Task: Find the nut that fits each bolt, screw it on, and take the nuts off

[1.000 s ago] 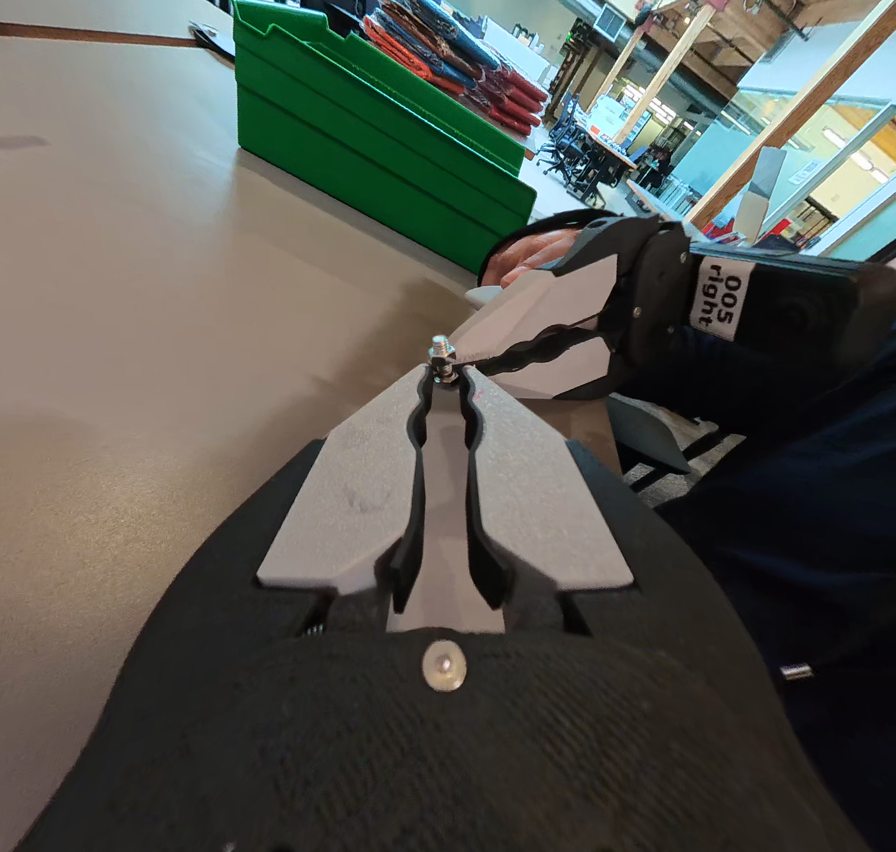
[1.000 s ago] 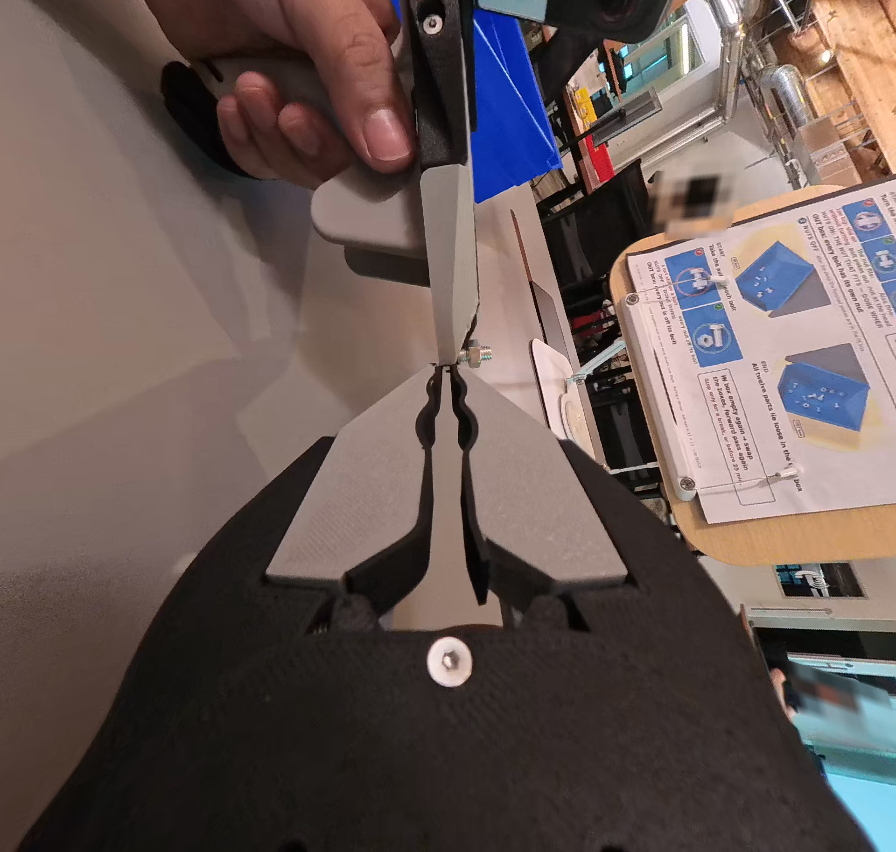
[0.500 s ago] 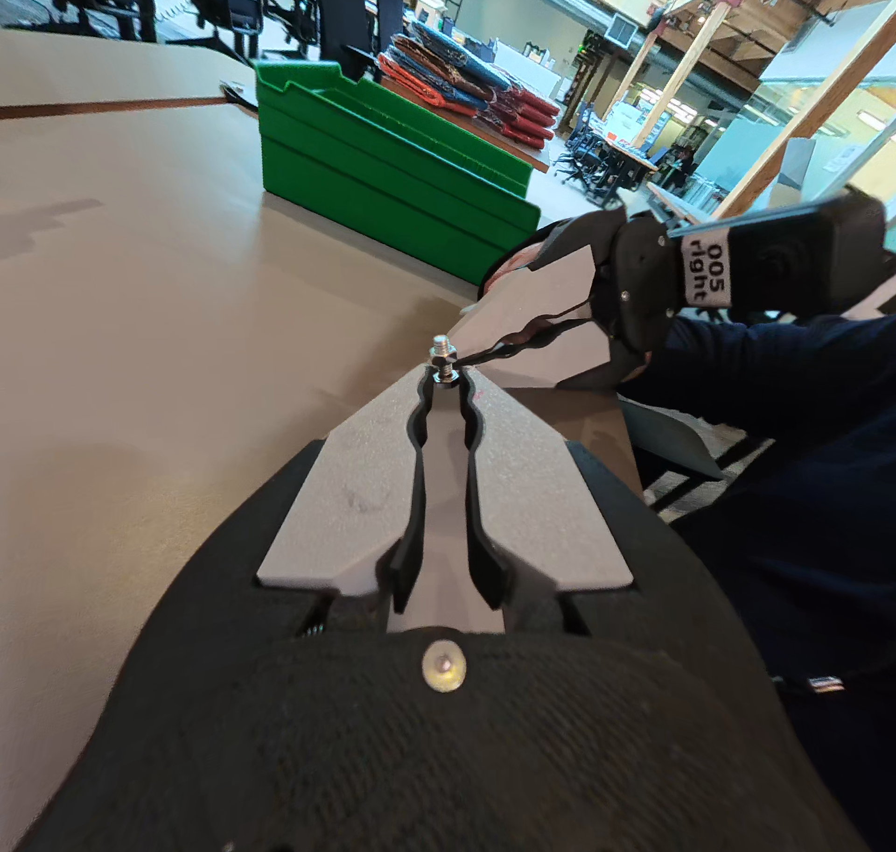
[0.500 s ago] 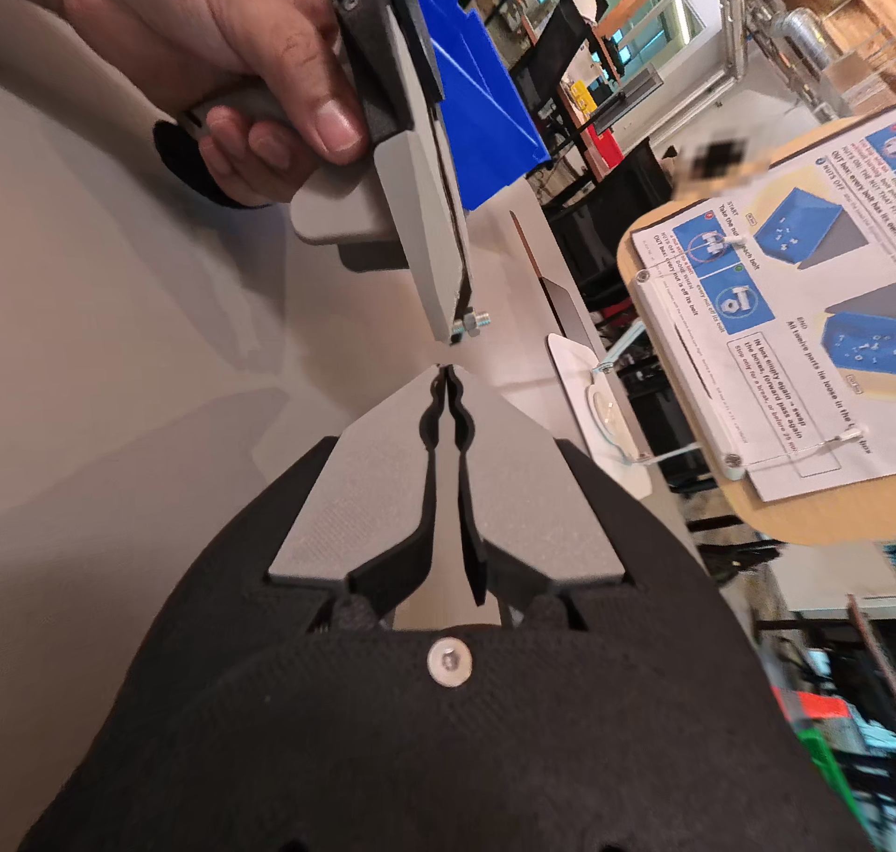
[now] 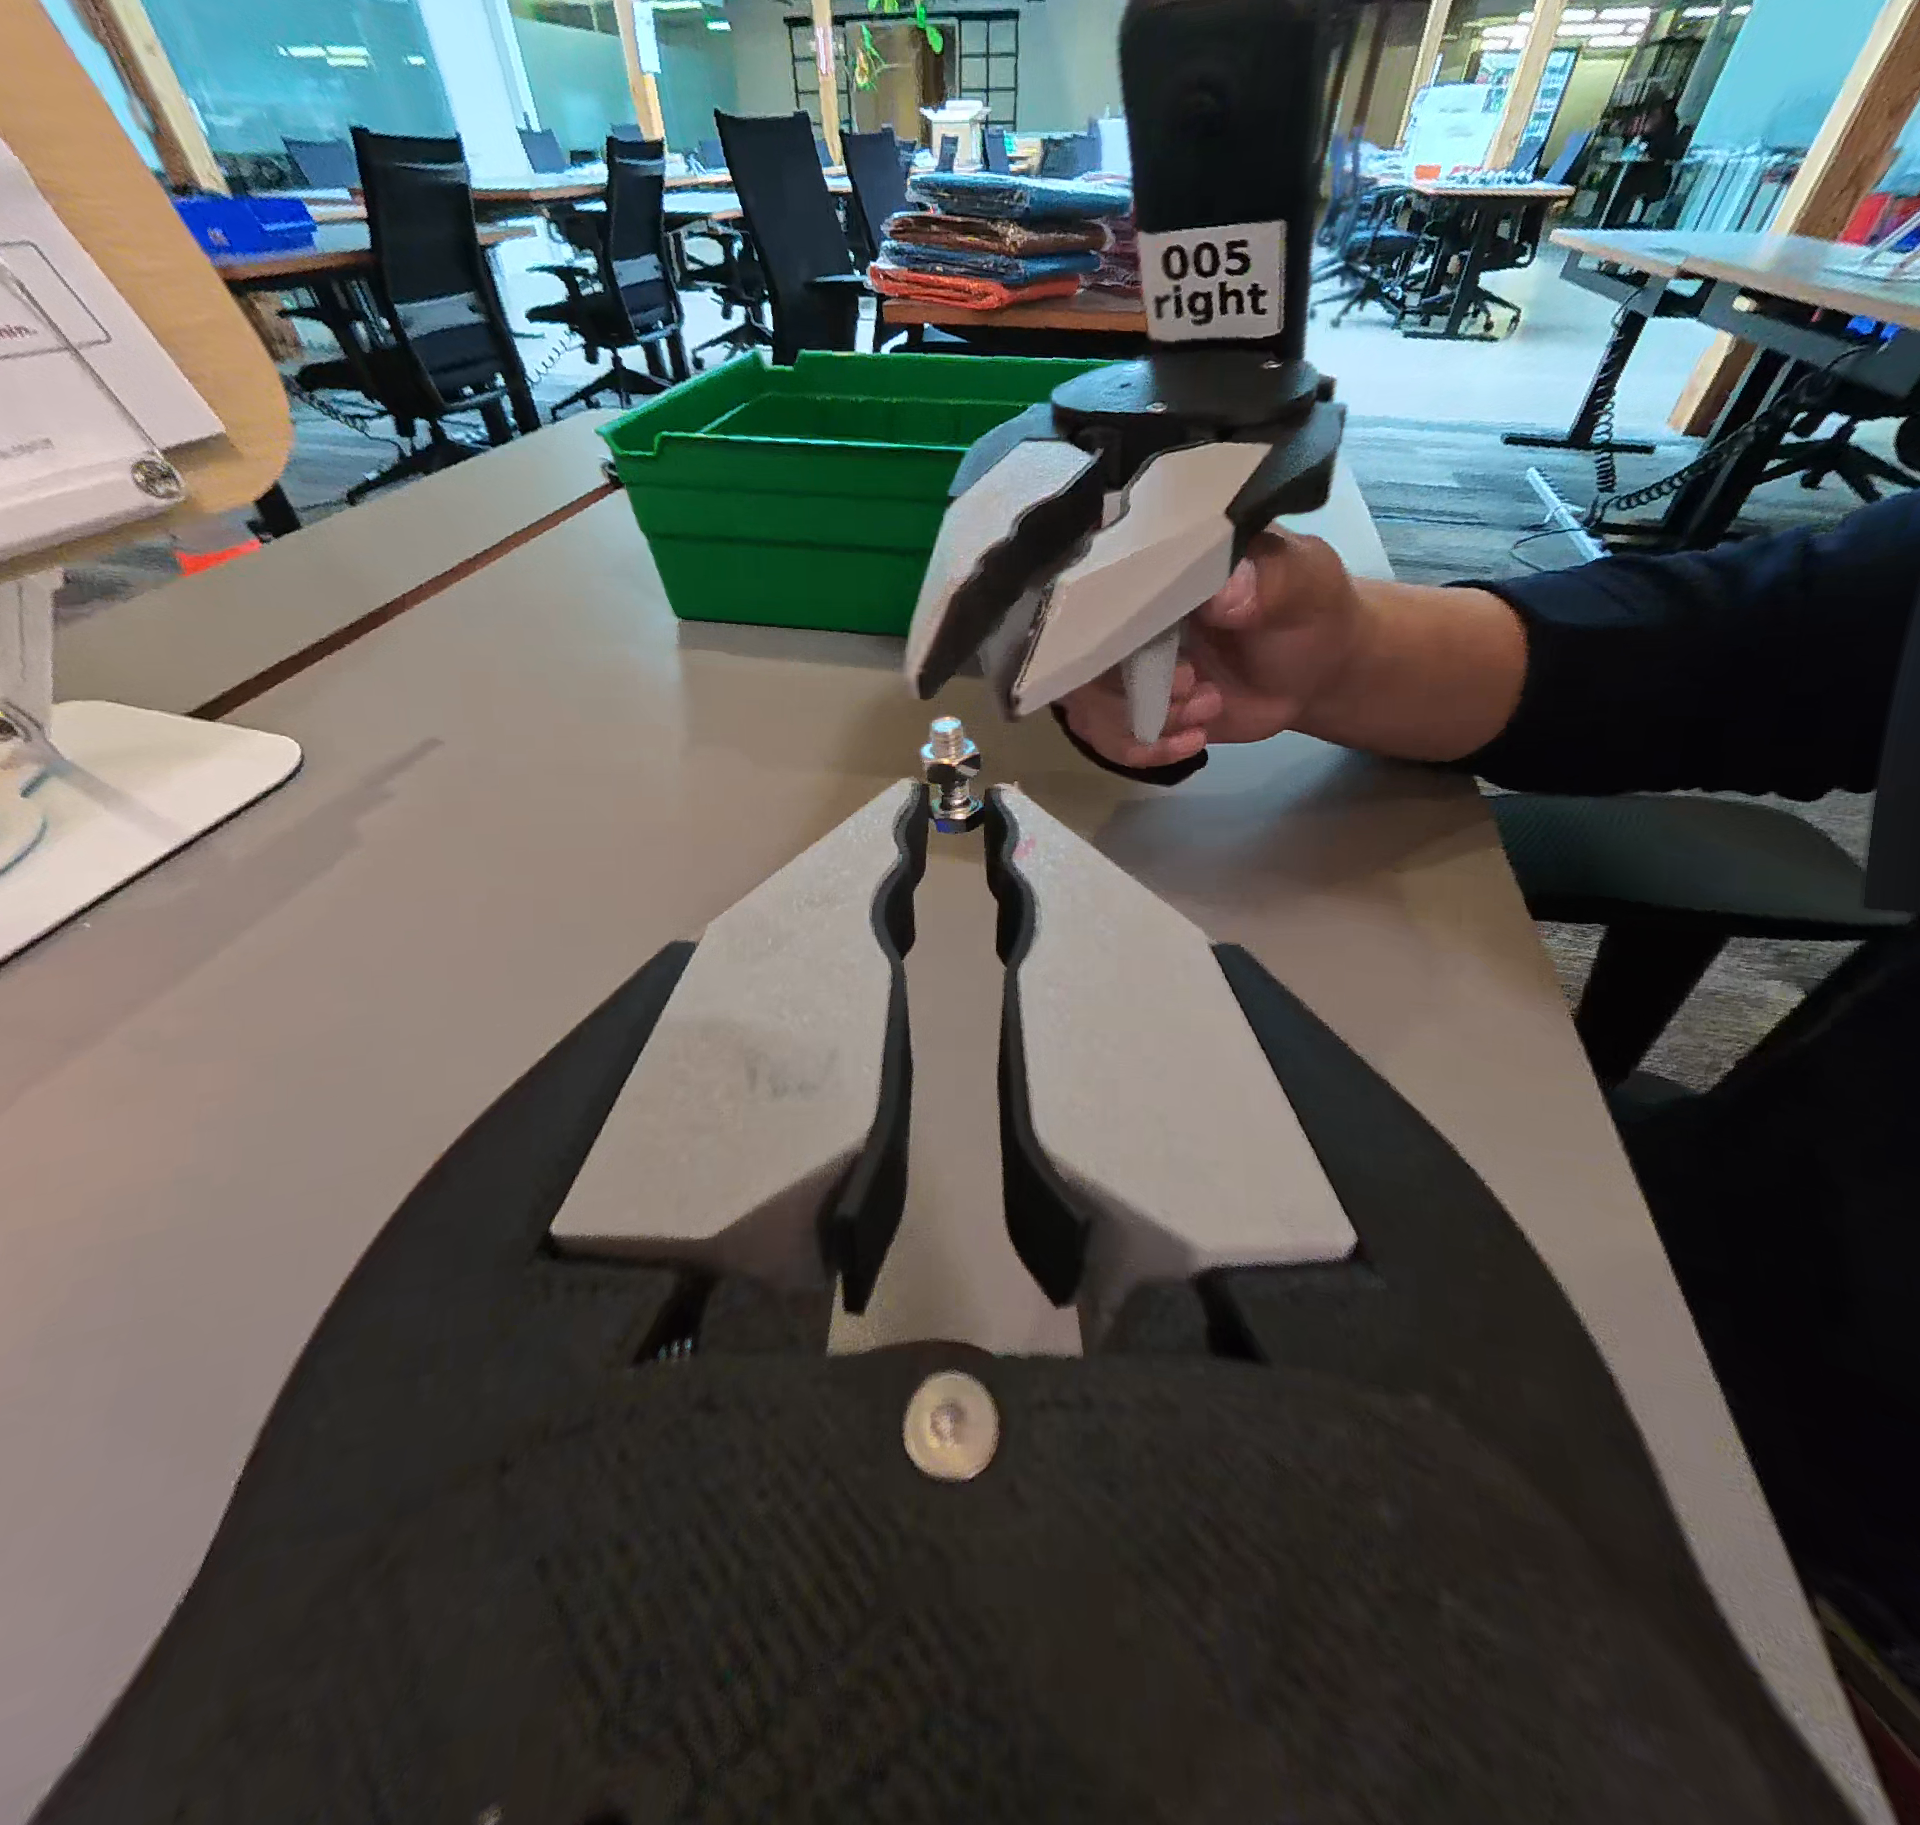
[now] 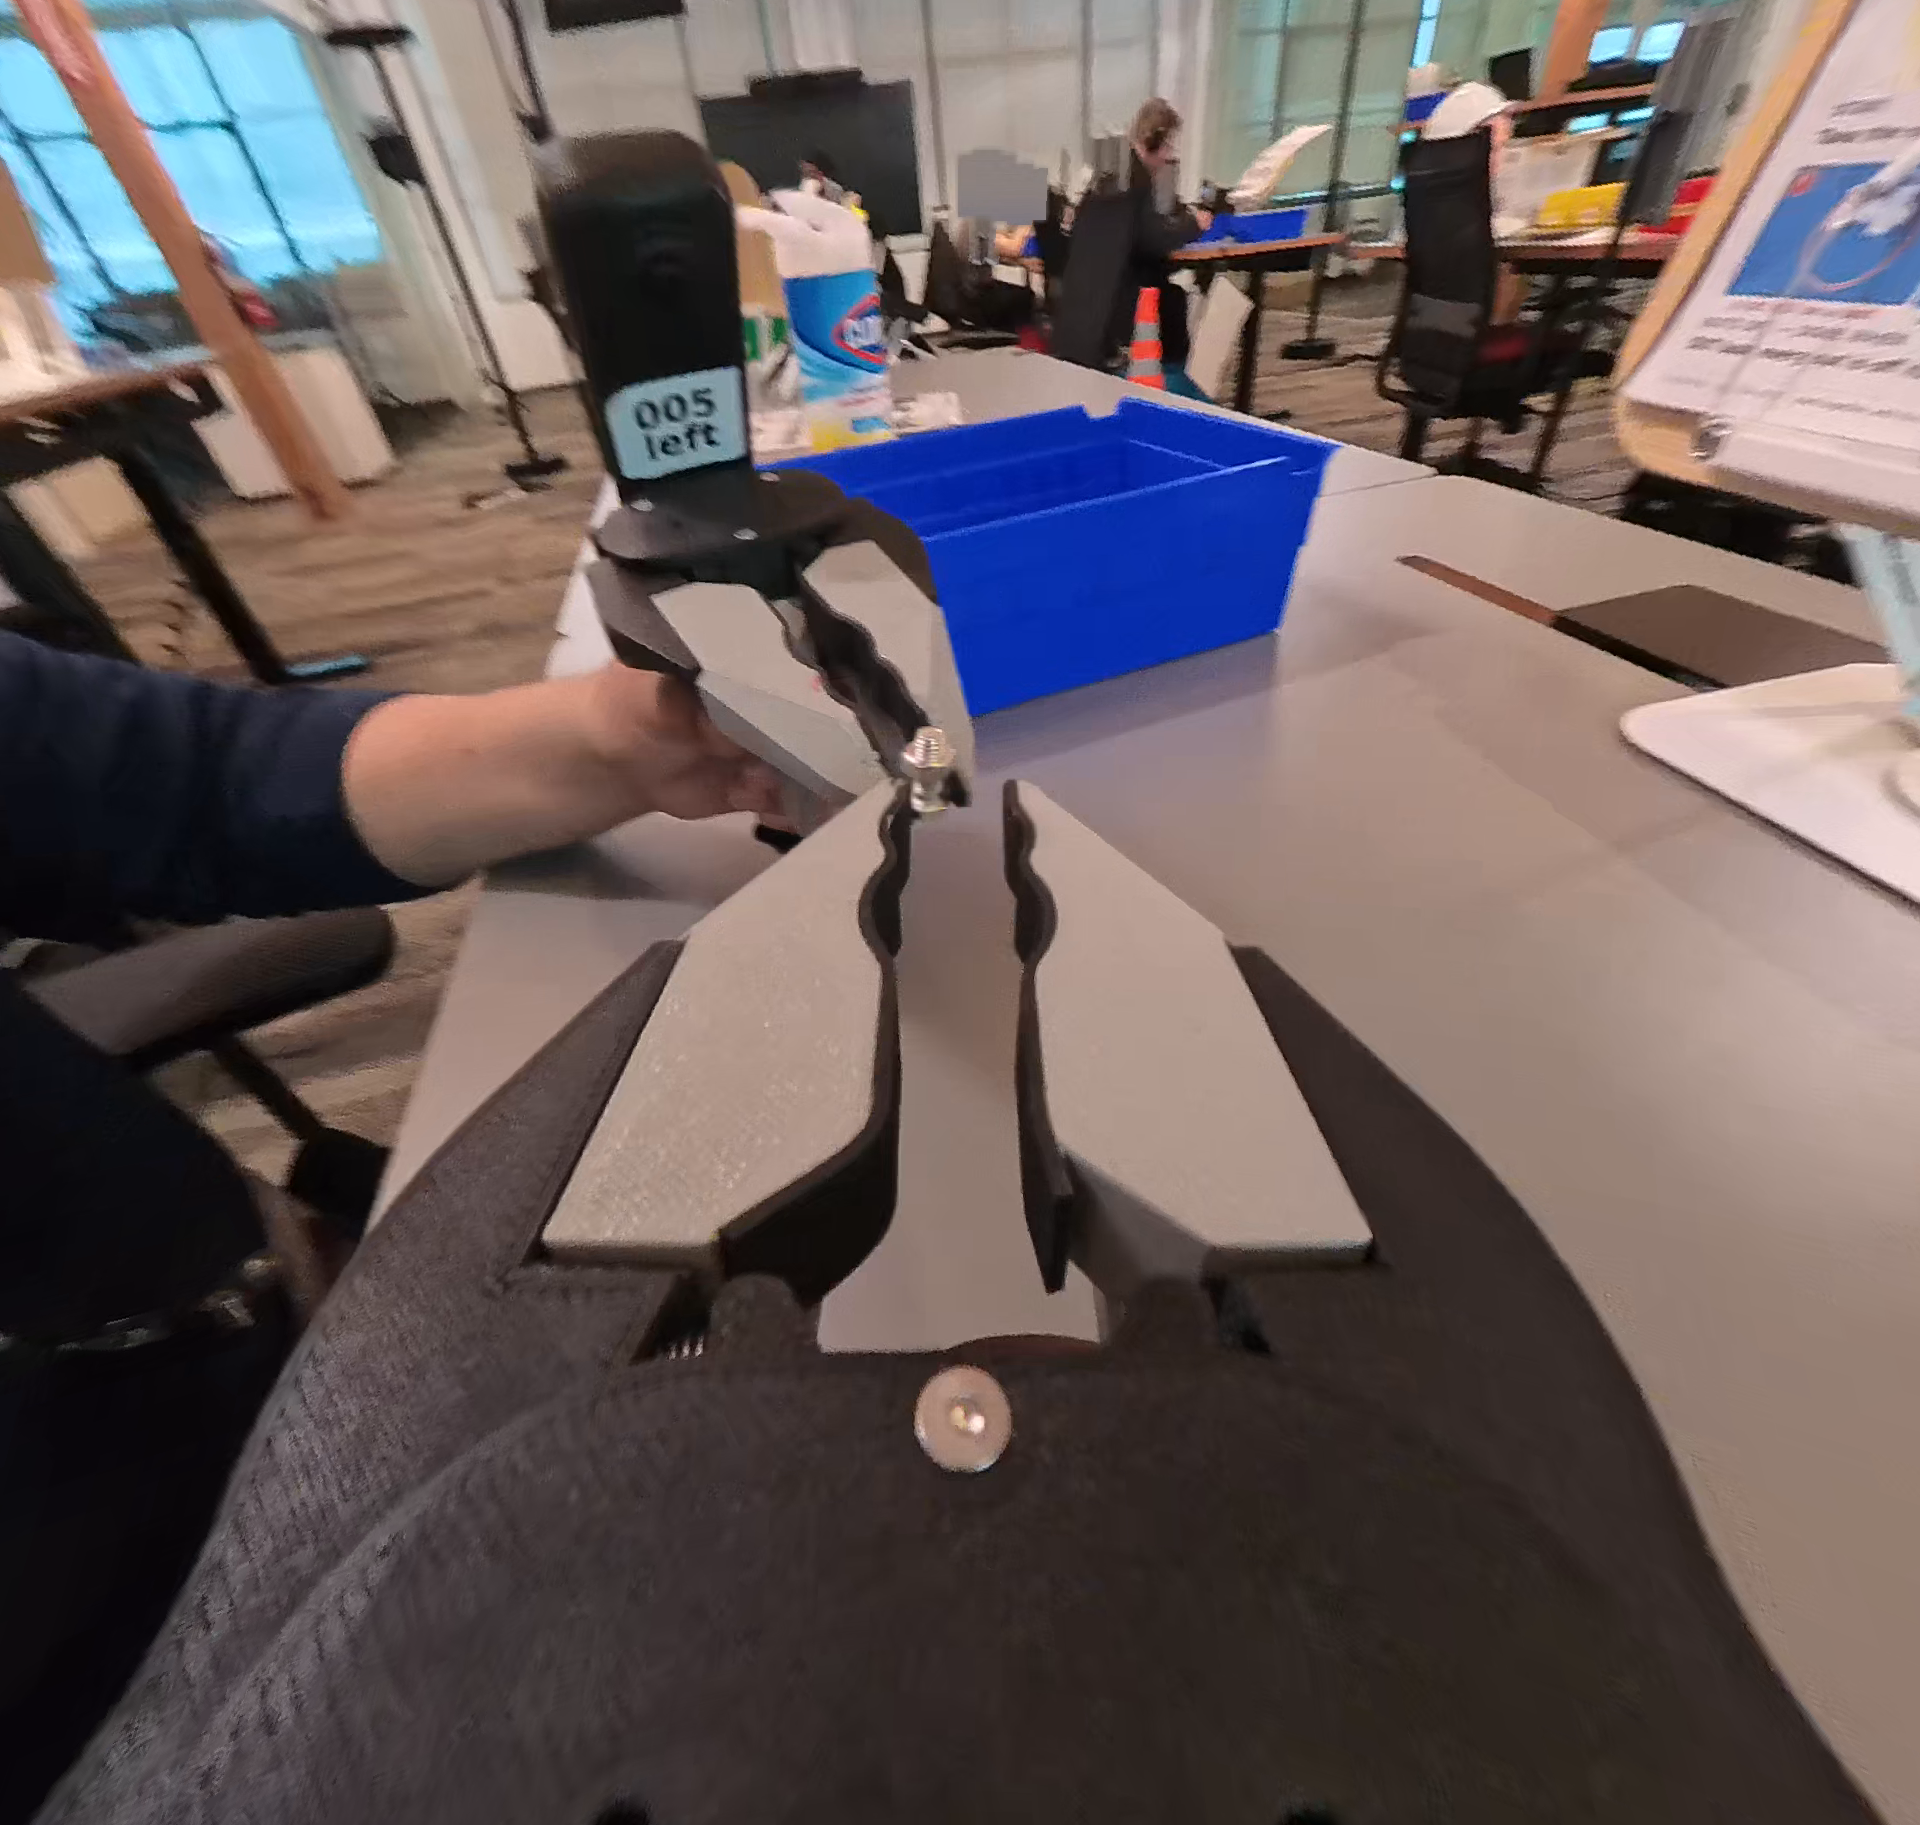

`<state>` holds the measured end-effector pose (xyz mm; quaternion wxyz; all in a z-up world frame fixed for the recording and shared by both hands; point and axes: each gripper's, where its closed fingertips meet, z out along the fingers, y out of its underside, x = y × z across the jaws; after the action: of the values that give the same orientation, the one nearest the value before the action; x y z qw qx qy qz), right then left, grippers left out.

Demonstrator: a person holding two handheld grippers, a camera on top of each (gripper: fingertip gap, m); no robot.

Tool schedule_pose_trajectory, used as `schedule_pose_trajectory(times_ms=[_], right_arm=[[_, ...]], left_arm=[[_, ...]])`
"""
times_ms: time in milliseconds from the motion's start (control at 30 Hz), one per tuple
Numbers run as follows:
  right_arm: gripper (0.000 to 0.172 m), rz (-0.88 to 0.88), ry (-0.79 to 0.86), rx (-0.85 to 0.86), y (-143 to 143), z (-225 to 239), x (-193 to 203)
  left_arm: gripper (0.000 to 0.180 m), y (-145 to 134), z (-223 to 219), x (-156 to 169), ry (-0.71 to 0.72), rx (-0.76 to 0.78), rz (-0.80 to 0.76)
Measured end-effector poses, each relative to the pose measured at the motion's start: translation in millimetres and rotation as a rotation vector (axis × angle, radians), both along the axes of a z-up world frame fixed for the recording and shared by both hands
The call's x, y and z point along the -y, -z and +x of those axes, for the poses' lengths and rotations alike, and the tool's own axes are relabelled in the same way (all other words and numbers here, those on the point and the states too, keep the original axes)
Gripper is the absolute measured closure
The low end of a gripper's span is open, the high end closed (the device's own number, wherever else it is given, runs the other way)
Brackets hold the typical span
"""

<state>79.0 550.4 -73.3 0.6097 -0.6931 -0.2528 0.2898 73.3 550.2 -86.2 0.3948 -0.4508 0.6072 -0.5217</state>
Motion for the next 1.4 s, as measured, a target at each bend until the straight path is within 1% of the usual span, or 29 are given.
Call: schedule_pose_trajectory(times_ms=[67,167,300,333,467,500,633,767,833,900,1033,1100,1167,1233,1333,1367,1400], right_arm=[[0.160,-0.036,-0.043,-0.049,-1,-5,3],[0.155,-0.072,-0.084,-0.107,-2,-12,4],[0.153,-0.123,-0.007,-0.044,14,-12,-9],[0.159,-0.125,-0.003,-0.038,16,-13,-9],[0.161,-0.117,0.004,-0.035,15,-11,-9],[0.168,-0.122,0.023,-0.033,16,-9,-11],[0.169,-0.113,0.029,-0.036,15,-7,-11],[0.172,-0.103,0.080,0.005,18,-3,-15],[0.172,-0.109,0.061,-0.028,15,-4,-13],[0.172,-0.127,0.063,-0.058,15,-1,-14],[0.172,-0.119,0.129,-0.050,14,16,-19],[0.172,-0.149,0.107,-0.068,16,16,-17],[0.165,-0.194,0.074,-0.098,21,12,-16],[0.163,-0.229,0.041,-0.127,23,7,-16],[0.159,-0.230,-0.090,-0.250,9,-5,-5],[0.155,-0.234,-0.116,-0.286,5,-7,-3],[0.158,-0.242,-0.123,-0.302,4,-6,-3]], left_arm=[[0.172,0,0,-1,-0.020,0.008,0.044],[0.172,6,2,0,-0.037,-0.015,0.109],[0.172,11,6,5,-0.050,-0.027,0.175],[0.172,13,7,3,-0.066,-0.041,0.189],[0.172,12,8,4,-0.072,-0.031,0.198],[0.172,12,8,5,-0.073,-0.030,0.197],[0.172,11,10,5,-0.072,-0.025,0.158],[0.172,20,11,-2,-0.114,-0.068,0.194],[0.172,24,11,-5,-0.128,-0.093,0.207],[0.172,23,11,-8,-0.150,-0.096,0.223],[0.173,21,11,-10,-0.159,-0.086,0.215],[0.173,14,9,-10,-0.154,-0.048,0.209],[0.173,4,7,-8,-0.150,0.012,0.211],[0.172,-3,4,-9,-0.161,0.050,0.235],[0.172,-10,2,-5,-0.154,0.089,0.256],[0.172,-10,2,-5,-0.150,0.089,0.256],[0.173,-11,2,-3,-0.141,0.097,0.252]])
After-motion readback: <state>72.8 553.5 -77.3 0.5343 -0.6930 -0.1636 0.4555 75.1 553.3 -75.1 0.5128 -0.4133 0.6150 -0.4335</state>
